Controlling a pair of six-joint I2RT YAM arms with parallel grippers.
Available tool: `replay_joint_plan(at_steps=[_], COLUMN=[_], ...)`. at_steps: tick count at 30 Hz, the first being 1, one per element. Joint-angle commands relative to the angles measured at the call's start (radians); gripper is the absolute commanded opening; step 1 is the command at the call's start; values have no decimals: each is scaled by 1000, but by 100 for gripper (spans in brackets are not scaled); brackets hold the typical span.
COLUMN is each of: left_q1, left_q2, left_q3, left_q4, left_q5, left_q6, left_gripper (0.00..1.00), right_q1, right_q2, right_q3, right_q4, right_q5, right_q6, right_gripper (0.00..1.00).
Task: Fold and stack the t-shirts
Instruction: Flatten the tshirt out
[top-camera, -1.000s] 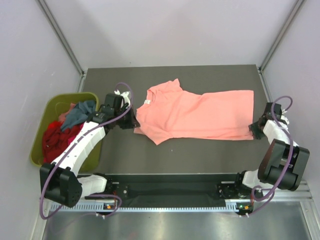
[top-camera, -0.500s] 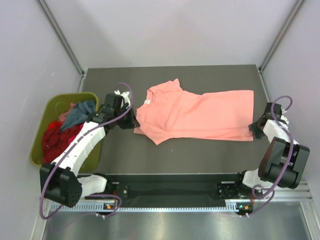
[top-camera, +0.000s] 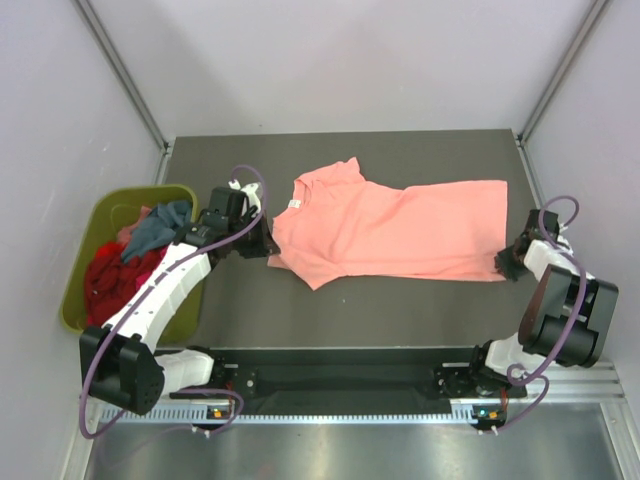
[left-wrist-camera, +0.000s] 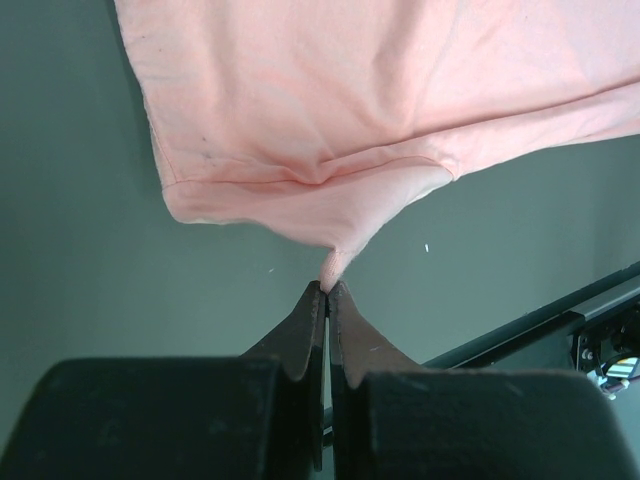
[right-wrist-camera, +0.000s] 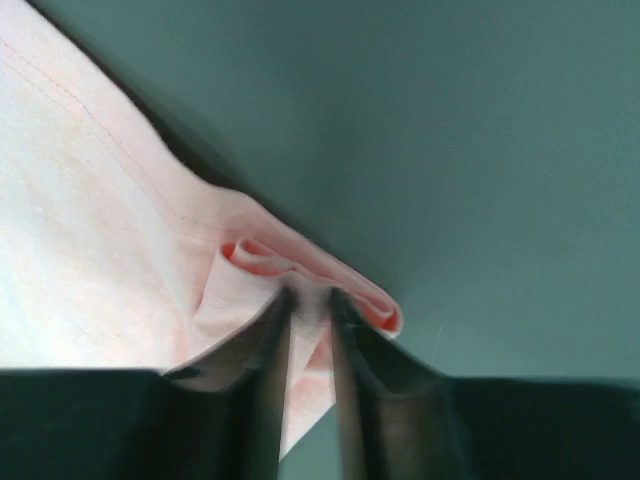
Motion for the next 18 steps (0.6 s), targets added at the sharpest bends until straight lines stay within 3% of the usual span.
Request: replay_joint_plan(at_steps=[1,6,18], left_q1=[0,0,0], left_q2=[-10,-10,-41], left_q3=[22,30,138], left_q4=[53,45,12], left_q5=[-7,-19,-30], left_q6=[13,4,-49], left_gripper=[0,0,0], right_q1=[-9,-9,-9], right_q2=[30,-6,-247], right_q3=[-14,11,169], right_q4=[71,52,-170], right_q5=[-4,19,50], right_q6=[13,-13,-136], right_gripper=[13,1,0])
